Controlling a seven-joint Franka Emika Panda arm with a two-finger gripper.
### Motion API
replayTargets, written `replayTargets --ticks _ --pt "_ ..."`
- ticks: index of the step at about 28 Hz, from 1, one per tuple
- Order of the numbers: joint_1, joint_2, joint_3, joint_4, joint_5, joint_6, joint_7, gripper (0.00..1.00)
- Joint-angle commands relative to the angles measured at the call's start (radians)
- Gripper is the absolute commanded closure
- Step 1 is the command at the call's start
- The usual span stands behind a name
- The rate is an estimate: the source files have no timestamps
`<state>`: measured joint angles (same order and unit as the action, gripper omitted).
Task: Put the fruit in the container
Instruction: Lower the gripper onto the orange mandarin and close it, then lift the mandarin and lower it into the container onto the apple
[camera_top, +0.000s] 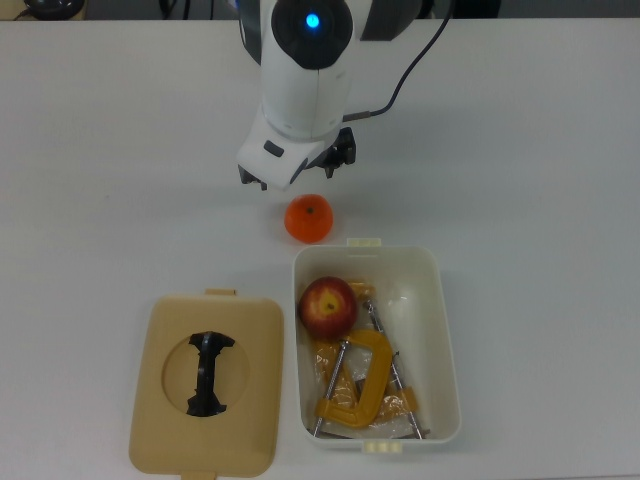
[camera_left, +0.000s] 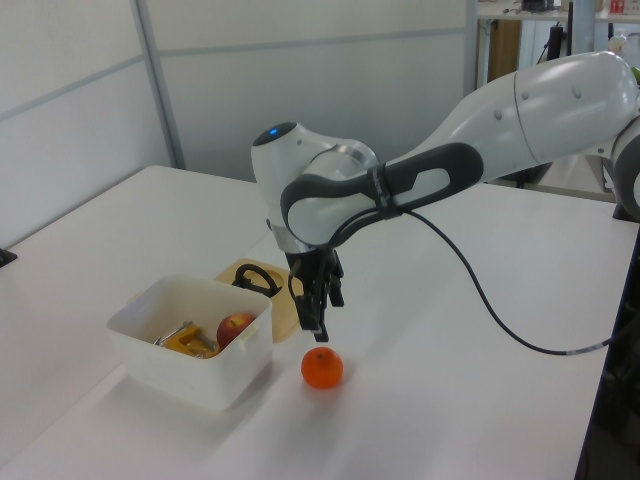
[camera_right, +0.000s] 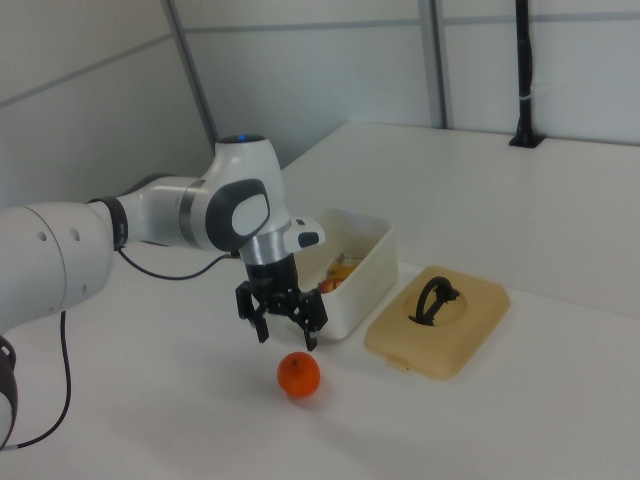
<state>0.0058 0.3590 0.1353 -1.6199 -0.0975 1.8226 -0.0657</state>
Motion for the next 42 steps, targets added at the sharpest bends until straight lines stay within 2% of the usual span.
replayTargets --ticks 1,8,17,23,24,27,28,31,37,42 --pt "0.019 0.027 -0.002 -0.015 -0.022 0.000 -0.016 0.00" --pt "0.037 0.066 -0.002 -0.011 -0.042 0.006 -0.011 0.00" --pt "0.043 0.115 -0.002 -0.012 -0.097 0.081 -0.002 0.00" --pt "0.046 0.124 -0.002 -0.012 -0.105 0.106 -0.002 0.01" --pt "0.046 0.123 -0.002 -0.012 -0.108 0.106 -0.003 0.11" --pt "0.046 0.123 -0.002 -0.011 -0.116 0.106 -0.002 0.55" --pt "0.046 0.123 -0.002 -0.009 -0.113 0.104 -0.002 0.76" --pt "0.046 0.121 -0.002 -0.006 -0.110 0.101 -0.006 1.00" --pt "0.036 0.092 -0.008 -0.003 -0.102 0.090 -0.014 1.00" --pt "-0.009 0.018 -0.009 0.002 -0.085 0.072 -0.026 1.00"
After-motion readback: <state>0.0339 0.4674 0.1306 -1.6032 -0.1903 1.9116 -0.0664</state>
